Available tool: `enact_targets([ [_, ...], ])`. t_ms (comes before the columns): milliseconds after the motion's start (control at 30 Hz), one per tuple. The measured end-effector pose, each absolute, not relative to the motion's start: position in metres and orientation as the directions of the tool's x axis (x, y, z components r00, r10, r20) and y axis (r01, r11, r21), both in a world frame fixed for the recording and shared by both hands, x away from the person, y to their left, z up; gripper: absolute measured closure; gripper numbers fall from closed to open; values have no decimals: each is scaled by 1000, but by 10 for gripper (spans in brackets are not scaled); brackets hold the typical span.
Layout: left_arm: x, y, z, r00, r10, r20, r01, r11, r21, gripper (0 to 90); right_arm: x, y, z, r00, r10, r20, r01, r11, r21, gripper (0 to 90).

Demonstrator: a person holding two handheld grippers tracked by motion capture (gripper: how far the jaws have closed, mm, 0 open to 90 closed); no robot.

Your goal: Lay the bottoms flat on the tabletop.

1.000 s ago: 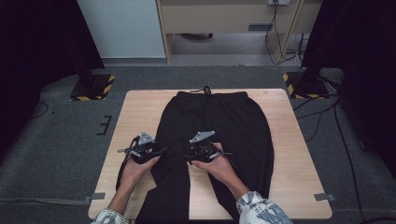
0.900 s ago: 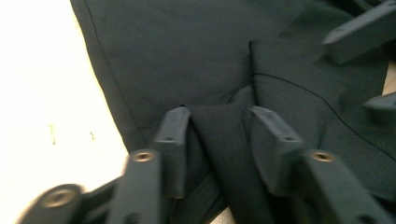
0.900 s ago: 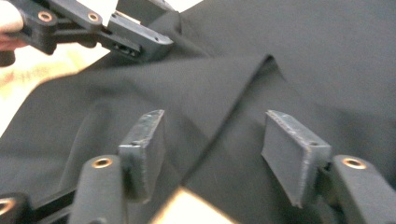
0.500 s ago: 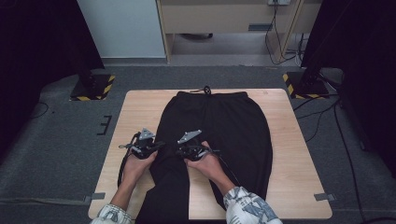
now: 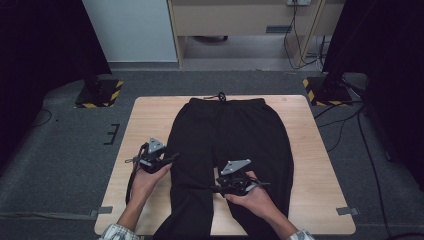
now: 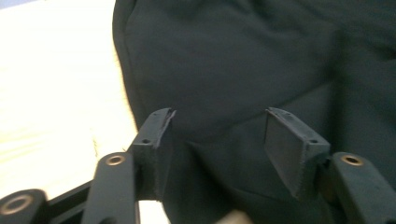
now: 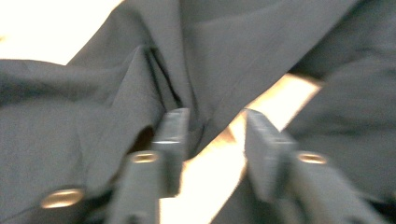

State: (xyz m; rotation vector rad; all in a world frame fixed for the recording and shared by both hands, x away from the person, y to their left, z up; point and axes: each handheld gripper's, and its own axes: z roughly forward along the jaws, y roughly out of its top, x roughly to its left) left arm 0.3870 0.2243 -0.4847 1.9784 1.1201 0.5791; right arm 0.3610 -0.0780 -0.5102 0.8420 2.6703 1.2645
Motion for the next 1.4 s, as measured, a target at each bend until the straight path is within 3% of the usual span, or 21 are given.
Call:
enact_targets([
  [33,380,221,-484,521,854,11,503,-317,804,395,360,-88,-506,-841,519,153,440,491,752,387],
  [100,365,209,-487,559,828,29,493,-361,791,400,359,-102,-500,-830,542,131,433,480,763,333],
  [300,343,188,-520,623,782,39,529,-457,715,353,366,-155,-506,-737,674,49,473,462,750,247],
  [400,341,191,-528,623,782,-18,560,-430,708,366,370,-174,-518,-700,714,38,510,461,727,245],
  [700,313,219,-522,699,715,2,528,-518,673,419,369,-188,-533,-685,729,12,513,471,717,235],
  [933,331,265,-520,676,737,26,543,-521,659,409,366,-190,-534,-682,731,11,511,465,723,227],
  [1033,340,263,-516,688,725,41,526,-536,661,382,366,-190,-535,-680,733,10,507,461,728,227],
  [1167,336,248,-500,663,746,-60,533,-414,738,368,364,-194,-536,-676,737,9,501,451,739,226],
  [1300,321,221,-511,637,767,-83,580,-405,707,399,362,-200,-537,-672,741,9,503,447,740,226],
  [1400,310,208,-518,632,773,-51,569,-418,708,397,362,-202,-536,-666,746,12,508,442,739,226],
])
